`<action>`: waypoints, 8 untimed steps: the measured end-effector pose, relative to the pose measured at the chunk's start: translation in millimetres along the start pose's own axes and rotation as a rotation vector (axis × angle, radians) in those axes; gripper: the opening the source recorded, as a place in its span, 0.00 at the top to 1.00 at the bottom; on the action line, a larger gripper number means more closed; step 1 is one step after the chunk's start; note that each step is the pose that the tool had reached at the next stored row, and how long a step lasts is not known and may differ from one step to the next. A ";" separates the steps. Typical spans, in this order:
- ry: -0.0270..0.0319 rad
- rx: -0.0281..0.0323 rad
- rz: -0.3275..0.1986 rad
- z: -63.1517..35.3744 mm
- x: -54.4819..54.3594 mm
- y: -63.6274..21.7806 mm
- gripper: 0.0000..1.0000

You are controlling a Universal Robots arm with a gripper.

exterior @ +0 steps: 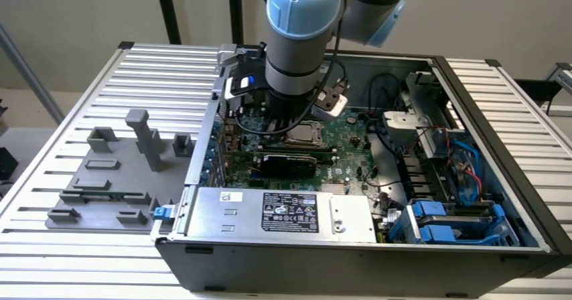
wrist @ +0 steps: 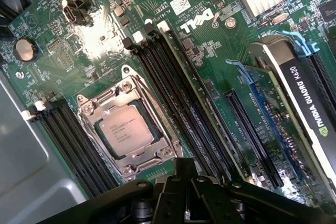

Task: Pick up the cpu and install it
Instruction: 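Install the second cpu locking lever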

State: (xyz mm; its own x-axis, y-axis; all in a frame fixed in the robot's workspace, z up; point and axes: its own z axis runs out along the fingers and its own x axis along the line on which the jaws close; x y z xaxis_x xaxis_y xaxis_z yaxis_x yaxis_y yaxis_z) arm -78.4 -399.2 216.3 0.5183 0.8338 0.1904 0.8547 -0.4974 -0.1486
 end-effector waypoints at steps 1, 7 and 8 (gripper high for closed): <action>0.0000 0.0000 0.000 1.1 -0.4 -0.6 0.89; 0.0000 -0.0002 0.000 7.6 -0.6 -3.7 0.89; 0.0001 -0.0003 0.000 8.8 -0.7 -3.7 0.89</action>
State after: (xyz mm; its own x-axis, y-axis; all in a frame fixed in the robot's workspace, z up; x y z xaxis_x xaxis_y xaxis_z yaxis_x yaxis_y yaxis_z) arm -82.2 -395.8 208.3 0.5183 0.8337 0.1904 0.8547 -0.4974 -0.1483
